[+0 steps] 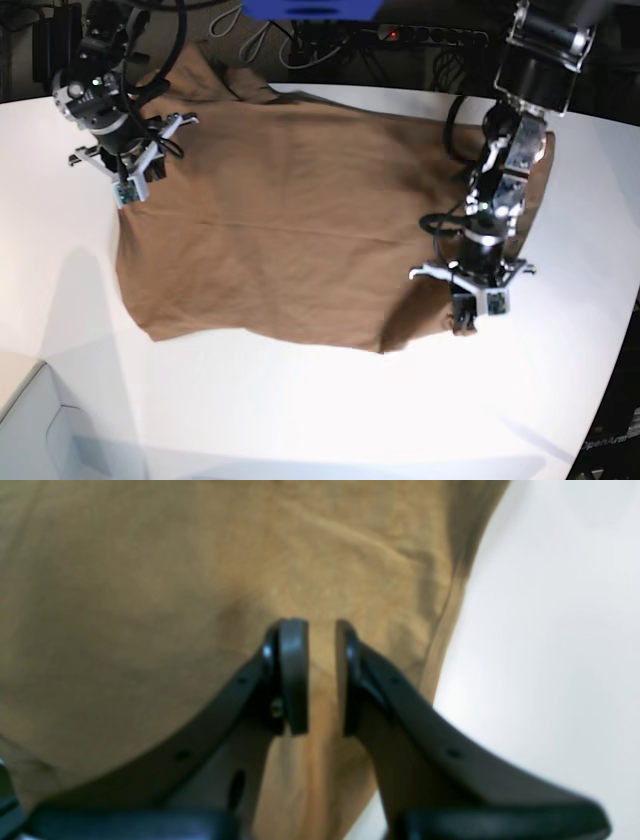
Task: Layout the t-shirt on the table in an organized manner, then fold the t-shirt properly
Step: 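Move the left gripper over the shirt toward the collar, then lower the left gripper and grasp the shirt fabric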
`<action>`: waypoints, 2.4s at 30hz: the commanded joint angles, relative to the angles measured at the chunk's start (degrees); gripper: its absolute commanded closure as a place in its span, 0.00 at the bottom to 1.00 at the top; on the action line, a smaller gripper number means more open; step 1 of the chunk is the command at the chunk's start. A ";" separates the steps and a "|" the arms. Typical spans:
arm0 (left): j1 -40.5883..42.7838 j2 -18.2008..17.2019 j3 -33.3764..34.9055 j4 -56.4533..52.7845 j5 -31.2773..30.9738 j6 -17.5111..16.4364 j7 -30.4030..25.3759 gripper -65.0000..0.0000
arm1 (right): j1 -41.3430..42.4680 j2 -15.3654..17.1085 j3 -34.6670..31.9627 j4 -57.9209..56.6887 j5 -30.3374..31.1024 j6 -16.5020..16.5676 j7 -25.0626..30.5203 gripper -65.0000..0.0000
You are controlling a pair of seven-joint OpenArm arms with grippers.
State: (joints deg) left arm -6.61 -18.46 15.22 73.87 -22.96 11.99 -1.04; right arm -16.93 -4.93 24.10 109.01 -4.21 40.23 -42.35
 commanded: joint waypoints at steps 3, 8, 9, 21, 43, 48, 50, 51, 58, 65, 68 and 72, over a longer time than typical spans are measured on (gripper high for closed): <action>4.99 -1.37 0.21 6.09 3.31 -0.34 -1.38 1.00 | 0.36 0.14 0.03 0.92 0.65 -0.23 1.16 0.87; 11.84 -0.84 0.38 11.10 16.15 -0.43 -1.03 0.99 | 1.41 -0.13 0.03 0.92 0.65 -0.23 1.16 0.87; 12.90 -0.75 1.00 11.72 20.10 -0.43 -1.03 0.97 | 1.41 -0.13 -0.05 0.92 0.65 -0.23 1.16 0.87; 22.66 -0.84 3.28 25.69 38.48 -0.16 -1.38 0.48 | 2.12 -0.30 -0.05 0.83 0.73 -0.23 1.16 0.87; 24.06 3.38 -3.40 17.43 35.31 -0.43 0.55 0.48 | 2.47 -0.39 -0.05 0.92 0.73 -0.23 1.07 0.87; 24.06 2.94 -3.31 16.90 25.11 -0.43 0.73 0.48 | 2.47 -0.39 -0.05 0.92 0.73 -0.23 1.07 0.87; 24.15 2.94 -3.31 16.82 23.09 -0.43 0.73 0.48 | 2.47 -0.39 -0.05 0.92 0.73 -0.23 1.07 0.87; 24.15 2.94 -3.31 16.82 22.21 -0.43 0.82 0.48 | 2.47 -0.39 -0.05 0.92 0.73 -0.23 1.07 0.87; 24.06 3.12 -3.31 16.73 18.08 -0.43 6.53 0.48 | 2.47 -0.39 -0.05 0.92 0.73 -0.23 1.07 0.87; 24.24 3.03 -3.31 16.82 17.64 -0.43 6.62 0.49 | 2.47 -0.39 -0.05 0.92 0.73 -0.23 1.07 0.87; 24.33 3.12 -3.31 16.82 17.64 -0.52 6.62 0.62 | 2.38 -0.39 -0.05 0.92 0.73 -0.23 1.07 0.87; 24.33 3.21 -3.31 16.73 17.64 -0.52 6.71 0.89 | 2.29 -0.39 -0.05 0.92 0.73 -0.23 1.07 0.87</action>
State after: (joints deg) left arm 17.74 -15.11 12.10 89.71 -5.61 10.96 7.09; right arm -14.87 -5.54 23.99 108.97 -4.19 40.23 -42.39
